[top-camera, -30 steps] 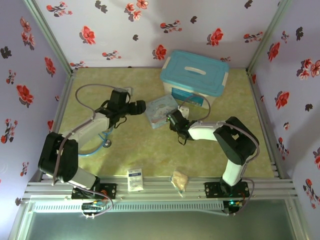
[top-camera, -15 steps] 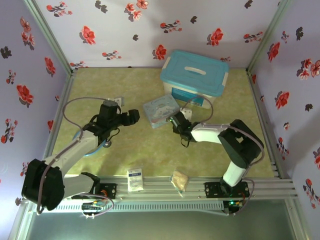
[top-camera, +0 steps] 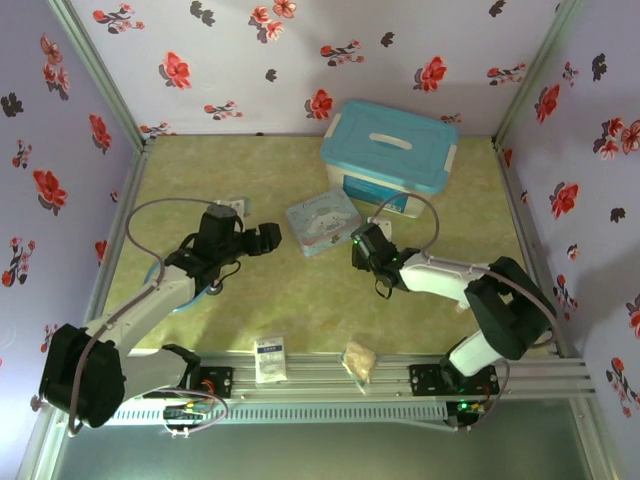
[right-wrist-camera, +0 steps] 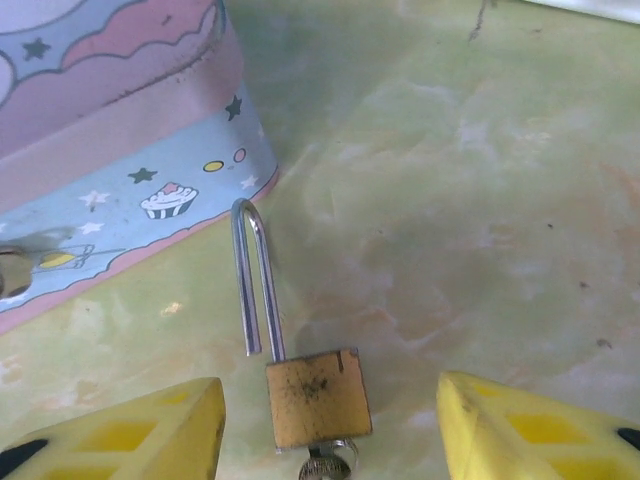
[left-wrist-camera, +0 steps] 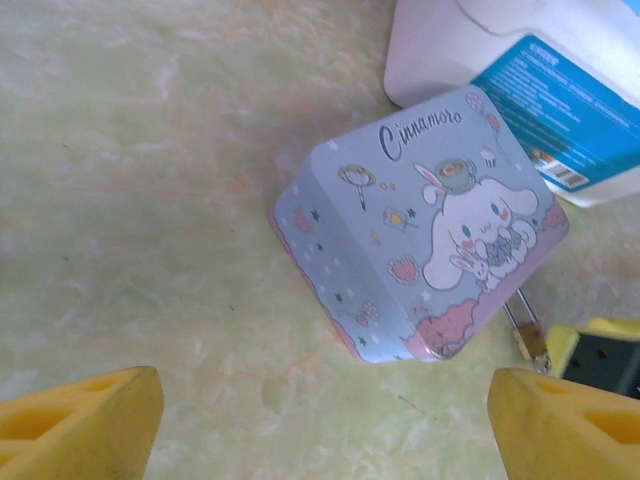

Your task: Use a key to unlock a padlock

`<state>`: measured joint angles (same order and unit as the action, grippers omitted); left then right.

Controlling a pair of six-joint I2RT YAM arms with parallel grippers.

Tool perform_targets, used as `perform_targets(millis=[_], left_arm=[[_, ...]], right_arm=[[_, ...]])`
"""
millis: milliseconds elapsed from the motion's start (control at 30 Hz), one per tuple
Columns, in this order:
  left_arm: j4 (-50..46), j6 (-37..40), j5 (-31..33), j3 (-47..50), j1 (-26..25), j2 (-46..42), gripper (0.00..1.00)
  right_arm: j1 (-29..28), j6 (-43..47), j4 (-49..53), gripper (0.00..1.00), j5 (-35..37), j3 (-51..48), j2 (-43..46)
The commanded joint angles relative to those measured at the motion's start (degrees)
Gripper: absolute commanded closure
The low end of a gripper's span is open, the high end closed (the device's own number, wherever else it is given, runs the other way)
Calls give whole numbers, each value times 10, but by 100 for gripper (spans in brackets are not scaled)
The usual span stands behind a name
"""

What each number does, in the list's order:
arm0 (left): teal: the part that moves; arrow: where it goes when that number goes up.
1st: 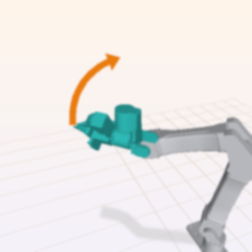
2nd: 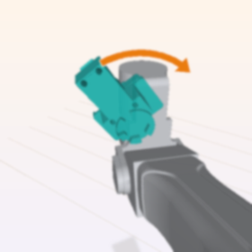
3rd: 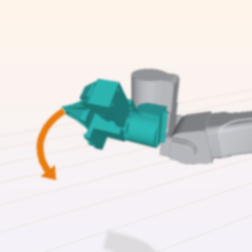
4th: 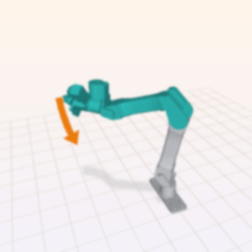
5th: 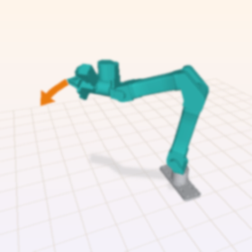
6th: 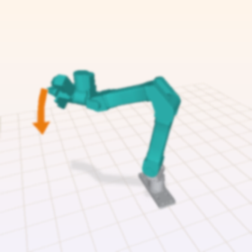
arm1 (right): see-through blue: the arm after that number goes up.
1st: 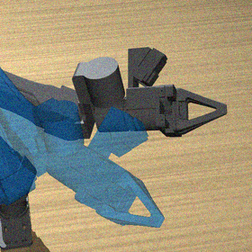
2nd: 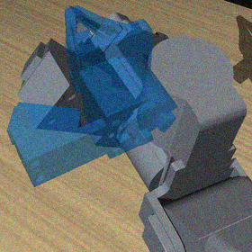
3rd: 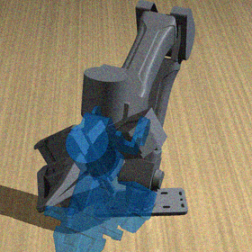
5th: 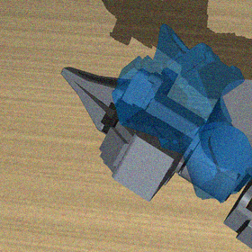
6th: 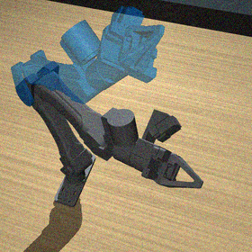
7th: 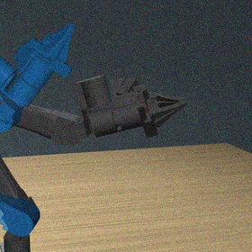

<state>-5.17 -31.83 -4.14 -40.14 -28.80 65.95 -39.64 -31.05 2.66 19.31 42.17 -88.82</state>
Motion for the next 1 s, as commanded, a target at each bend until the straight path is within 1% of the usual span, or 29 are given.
perform_targets(millis=[0,33,67,133,267,333,433,467,533,633,767,867,967], left_arm=[[8,-21,-27,23,-11,-13,15],[14,-27,-33,30,-12,-15,15],[26,-35,-41,41,-12,-17,15],[49,-48,-54,59,-13,-20,14],[58,-57,-63,76,-14,-18,14],[65,-60,-63,85,-14,-18,14],[66,-63,-63,93,-15,-20,14],[67,-64,-64,96,-14,-22,14],[67,-63,-63,101,-14,-25,14],[65,-61,-63,103,-15,-27,14],[70,-63,-63,107,-14,-25,14],[74,-63,-63,107,-15,-22,14],[69,-56,-63,104,-14,-21,14]], right_arm=[[26,43,-8,40,-81,30,-40],[38,44,-5,40,-107,36,-50],[45,48,3,41,-111,43,-58],[46,69,17,42,-103,55,-70],[46,81,27,45,-89,66,-95],[44,86,33,48,-88,71,-112],[32,89,55,53,-60,78,-124],[29,81,67,56,-54,78,-125],[29,61,92,62,-49,75,-120],[27,38,133,65,-30,62,-101],[26,27,187,66,-11,43,-63],[28,36,225,66,-17,42,-46],[33,21,263,67,-55,56,-34]])
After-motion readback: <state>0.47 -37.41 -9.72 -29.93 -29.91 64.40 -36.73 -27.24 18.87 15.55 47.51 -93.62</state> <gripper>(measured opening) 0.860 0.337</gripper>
